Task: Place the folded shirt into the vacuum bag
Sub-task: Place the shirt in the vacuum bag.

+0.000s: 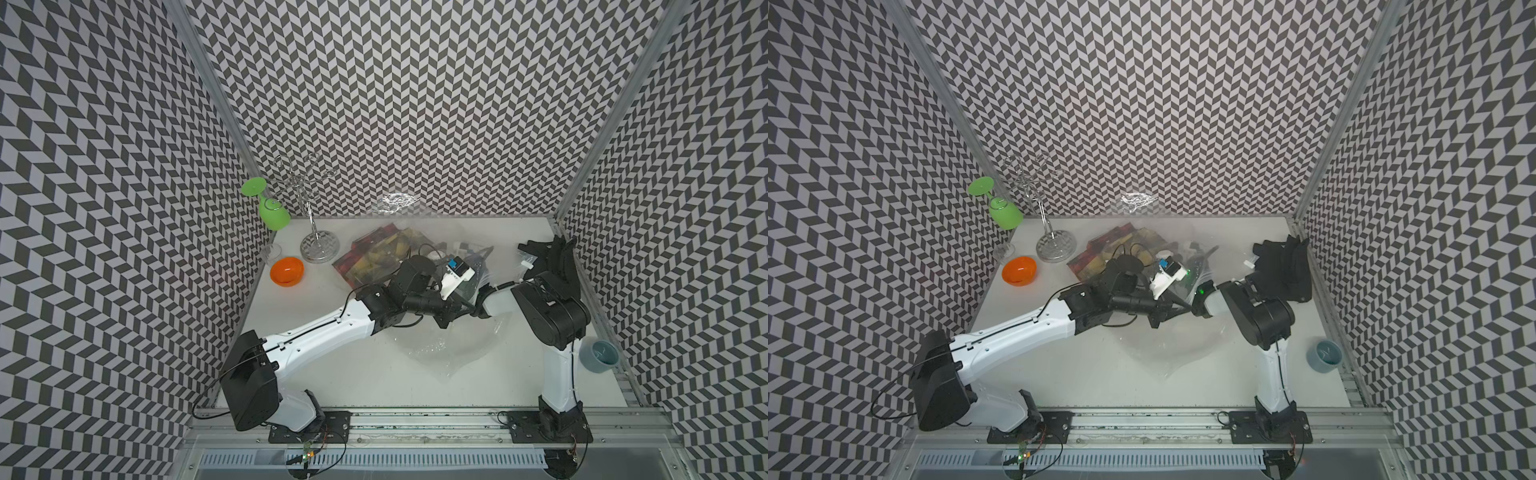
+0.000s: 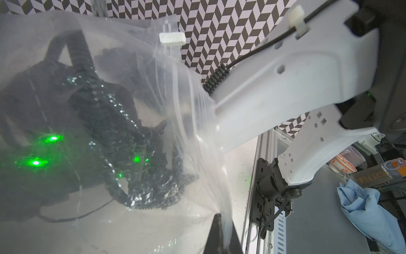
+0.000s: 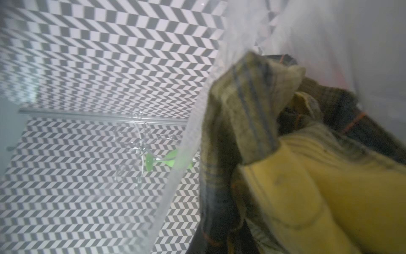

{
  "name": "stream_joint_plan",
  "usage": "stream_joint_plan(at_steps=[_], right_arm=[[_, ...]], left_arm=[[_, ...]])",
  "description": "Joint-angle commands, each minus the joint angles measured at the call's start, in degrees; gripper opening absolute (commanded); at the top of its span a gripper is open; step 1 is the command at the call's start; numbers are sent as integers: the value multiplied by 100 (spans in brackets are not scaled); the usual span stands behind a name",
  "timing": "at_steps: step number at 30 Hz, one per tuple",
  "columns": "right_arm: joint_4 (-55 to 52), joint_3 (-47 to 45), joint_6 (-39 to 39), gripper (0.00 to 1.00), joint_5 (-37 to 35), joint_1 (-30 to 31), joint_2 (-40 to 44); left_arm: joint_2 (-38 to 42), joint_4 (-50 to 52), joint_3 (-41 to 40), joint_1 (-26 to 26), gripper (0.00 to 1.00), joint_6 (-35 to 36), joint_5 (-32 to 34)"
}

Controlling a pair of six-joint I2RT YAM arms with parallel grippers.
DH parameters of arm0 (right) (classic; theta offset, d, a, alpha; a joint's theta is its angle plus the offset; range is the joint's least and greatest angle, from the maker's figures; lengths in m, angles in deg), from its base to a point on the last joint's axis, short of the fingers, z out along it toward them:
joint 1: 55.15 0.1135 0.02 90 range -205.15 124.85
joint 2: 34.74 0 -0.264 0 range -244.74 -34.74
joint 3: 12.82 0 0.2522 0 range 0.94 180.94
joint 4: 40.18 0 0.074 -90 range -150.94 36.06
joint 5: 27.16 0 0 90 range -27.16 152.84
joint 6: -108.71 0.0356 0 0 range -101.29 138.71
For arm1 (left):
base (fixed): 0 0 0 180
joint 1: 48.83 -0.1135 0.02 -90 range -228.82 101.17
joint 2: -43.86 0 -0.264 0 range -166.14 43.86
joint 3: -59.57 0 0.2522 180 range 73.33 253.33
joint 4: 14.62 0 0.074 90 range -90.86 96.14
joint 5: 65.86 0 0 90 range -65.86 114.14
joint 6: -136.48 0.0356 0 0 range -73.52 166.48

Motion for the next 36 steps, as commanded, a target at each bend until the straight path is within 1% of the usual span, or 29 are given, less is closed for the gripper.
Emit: stream_joint_plan(at_steps=[1, 3, 5, 8, 11, 14, 18, 22, 25, 28, 32, 36], right_arm=[[1225, 153, -299, 16, -171, 14, 299], [986, 179, -371, 16, -188, 22, 246], [368, 251, -367, 16, -172, 13, 25], [58, 127, -156, 21, -107, 4, -352], [-21, -63, -112, 32, -71, 13, -483], [-212, -158, -220, 43, -16, 33, -403], [-483, -285, -383, 53, 141, 14, -113], [-559, -545, -395, 60, 564, 19, 264], [-542, -995, -450, 64, 786, 31, 713], [-666, -1504, -662, 66, 968, 39, 1282], [-1509, -1910, -1280, 66, 1112, 102, 2097], [-2361, -2192, -1881, 66, 833, 334, 3085]], left_arm=[[91, -72, -109, 31, 0, 74, -105], [79, -90, -130, 25, 0, 63, -113], [90, -117, -138, 29, 0, 44, -105], [97, -143, -180, 0, 0, 38, -61], [142, -181, -265, -129, 0, 1, -25], [203, -263, -347, -272, 0, -39, -36], [200, -256, -356, -400, 0, -32, -52], [211, -238, -321, -494, 0, 12, -65], [243, -197, -353, -601, 0, 54, -52], [287, -177, -424, -780, 0, 52, -52], [282, -101, -455, -1017, 0, 51, -75], [285, -39, -421, -1106, 0, 139, -115]])
